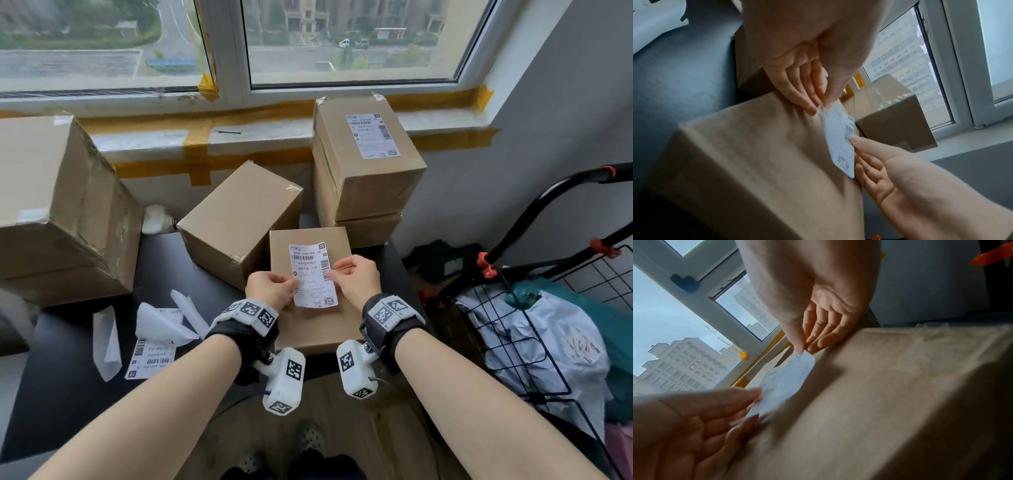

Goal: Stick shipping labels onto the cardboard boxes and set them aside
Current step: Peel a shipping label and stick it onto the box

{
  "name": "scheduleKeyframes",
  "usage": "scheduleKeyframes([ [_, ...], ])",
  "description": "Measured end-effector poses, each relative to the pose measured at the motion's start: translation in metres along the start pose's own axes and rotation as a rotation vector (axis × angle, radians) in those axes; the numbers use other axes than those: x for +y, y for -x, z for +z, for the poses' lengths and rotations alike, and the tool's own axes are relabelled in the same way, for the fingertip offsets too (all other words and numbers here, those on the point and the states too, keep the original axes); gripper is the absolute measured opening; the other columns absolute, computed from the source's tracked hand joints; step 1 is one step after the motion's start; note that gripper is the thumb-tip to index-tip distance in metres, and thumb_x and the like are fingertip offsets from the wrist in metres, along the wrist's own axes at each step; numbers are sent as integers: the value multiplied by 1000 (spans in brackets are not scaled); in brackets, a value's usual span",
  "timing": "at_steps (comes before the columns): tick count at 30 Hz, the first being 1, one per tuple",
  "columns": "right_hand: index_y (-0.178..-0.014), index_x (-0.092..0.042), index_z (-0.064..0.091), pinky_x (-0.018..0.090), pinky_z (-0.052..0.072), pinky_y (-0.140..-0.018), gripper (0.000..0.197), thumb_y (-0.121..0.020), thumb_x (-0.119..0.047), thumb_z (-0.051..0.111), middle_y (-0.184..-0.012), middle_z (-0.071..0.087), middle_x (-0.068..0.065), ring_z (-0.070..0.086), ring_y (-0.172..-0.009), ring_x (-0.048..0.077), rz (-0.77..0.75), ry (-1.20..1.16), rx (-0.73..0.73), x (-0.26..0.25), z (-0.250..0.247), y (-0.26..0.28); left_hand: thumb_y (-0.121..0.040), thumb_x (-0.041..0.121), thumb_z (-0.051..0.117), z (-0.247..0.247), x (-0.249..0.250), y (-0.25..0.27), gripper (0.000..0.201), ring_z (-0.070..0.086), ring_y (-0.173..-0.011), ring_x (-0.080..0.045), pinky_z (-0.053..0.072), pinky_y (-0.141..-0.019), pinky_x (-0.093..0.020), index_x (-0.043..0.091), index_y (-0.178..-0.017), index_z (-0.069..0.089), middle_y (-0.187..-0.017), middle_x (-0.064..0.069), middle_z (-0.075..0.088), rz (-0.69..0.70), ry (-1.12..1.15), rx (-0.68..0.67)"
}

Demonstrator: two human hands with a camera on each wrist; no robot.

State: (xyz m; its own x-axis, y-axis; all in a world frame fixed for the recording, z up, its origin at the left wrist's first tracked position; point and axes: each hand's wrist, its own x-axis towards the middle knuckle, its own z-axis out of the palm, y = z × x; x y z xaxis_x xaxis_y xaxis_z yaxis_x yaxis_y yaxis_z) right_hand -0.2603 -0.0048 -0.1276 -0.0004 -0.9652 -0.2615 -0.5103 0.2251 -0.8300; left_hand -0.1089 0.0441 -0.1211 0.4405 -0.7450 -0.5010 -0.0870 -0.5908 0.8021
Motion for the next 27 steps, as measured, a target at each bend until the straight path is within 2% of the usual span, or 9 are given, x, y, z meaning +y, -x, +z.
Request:
scheduleKeyframes([
  [2, -85, -18, 60, 32, 54, -81, 14, -79, -17, 73, -85, 63, -2, 64, -87, 16, 4, 54, 7, 0, -1, 1, -77, 19, 75, 2, 1, 2, 21, 69, -69, -23, 59, -76, -40, 17, -60, 62, -71, -8, 70, 15, -52, 27],
  [4, -86, -18, 59, 30, 52, -79, 16, -79, -19, 73, -83, 62, -4, 62, -85, 15, 1, 104, 12, 1, -3, 3, -76, 23, 75, 3, 1, 3, 21, 70, -73, -24, 59, -77, -38, 20, -59, 63, -74, -7, 72, 28, -101, 42],
  [9, -86, -20, 56, 30, 51, -78, 17, -80, -20, 72, -76, 57, -9, 61, -85, 15, -8, 200, 3, 2, -4, 6, -77, 23, 73, 3, 3, 7, 17, 71, -69, -21, 60, -73, -35, 19, -62, 65, -74, -5, 73, 21, -180, 25],
  [16, -90, -21, 53, 28, 49, -71, 17, -83, -22, 68, -87, 60, -3, 60, -86, 16, -17, 289, -10, -2, -2, 11, -76, 23, 72, 5, 8, 8, 11, 69, -76, -21, 54, -70, -28, 18, -68, 68, -77, -4, 72, 43, -332, 34],
  [21, -90, -19, 53, 24, 40, -64, 15, -84, -22, 66, -88, 59, -2, 57, -82, 15, -20, 327, -25, -4, -3, 11, -75, 21, 72, 6, 11, 4, 7, 69, -78, -22, 56, -75, -31, 16, -71, 69, -80, -4, 71, 57, -419, 25],
  [27, -92, -19, 53, 28, 44, -70, 15, -84, -24, 64, -96, 60, 1, 58, -88, 20, -23, 408, -64, -7, -5, 7, -74, 30, 75, -3, 14, 0, 18, 63, -80, -19, 45, -67, -26, 14, -79, 68, -84, -1, 68, 115, -573, 20],
])
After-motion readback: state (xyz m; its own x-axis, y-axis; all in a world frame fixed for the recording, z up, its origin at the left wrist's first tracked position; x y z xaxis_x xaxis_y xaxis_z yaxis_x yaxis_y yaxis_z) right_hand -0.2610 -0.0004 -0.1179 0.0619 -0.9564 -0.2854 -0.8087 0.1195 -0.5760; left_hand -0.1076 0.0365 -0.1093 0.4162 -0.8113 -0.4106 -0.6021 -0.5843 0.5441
